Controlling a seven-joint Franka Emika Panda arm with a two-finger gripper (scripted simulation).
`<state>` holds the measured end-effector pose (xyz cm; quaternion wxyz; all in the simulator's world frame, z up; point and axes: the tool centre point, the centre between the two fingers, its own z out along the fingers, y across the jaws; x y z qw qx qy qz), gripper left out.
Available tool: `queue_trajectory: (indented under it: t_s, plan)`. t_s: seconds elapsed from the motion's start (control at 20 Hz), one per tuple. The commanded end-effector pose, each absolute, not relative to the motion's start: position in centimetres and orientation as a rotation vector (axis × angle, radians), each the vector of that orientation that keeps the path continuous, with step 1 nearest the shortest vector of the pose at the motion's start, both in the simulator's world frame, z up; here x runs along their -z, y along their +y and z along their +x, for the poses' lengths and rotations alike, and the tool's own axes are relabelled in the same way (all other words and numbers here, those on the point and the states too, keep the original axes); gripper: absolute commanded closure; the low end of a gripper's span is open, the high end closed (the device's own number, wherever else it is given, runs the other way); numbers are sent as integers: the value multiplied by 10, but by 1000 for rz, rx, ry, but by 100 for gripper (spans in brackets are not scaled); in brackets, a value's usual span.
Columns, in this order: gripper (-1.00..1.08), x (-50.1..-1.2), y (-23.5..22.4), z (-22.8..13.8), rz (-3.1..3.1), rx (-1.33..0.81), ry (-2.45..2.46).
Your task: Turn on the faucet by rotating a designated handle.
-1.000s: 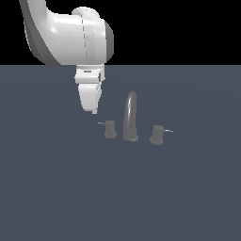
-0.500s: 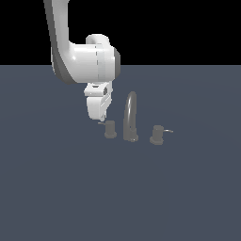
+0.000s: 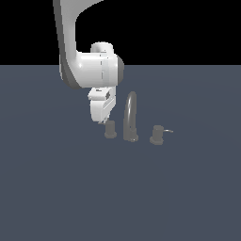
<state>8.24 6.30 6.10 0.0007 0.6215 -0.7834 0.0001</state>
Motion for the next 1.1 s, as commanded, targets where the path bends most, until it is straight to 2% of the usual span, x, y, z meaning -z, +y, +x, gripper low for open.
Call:
queue_trajectory:
  t_s: [0.0, 0.35, 0.8, 0.9, 1.05]
  plan:
    - [108, -62, 63, 83, 1952, 0, -2461]
    - [108, -63, 64, 82, 1959, 0, -2456]
    - [108, -63, 88, 56, 1959, 0, -2456]
    - [108, -63, 80, 62, 1954, -9, -2467]
    - [108, -63, 82, 53, 1955, -7, -2465]
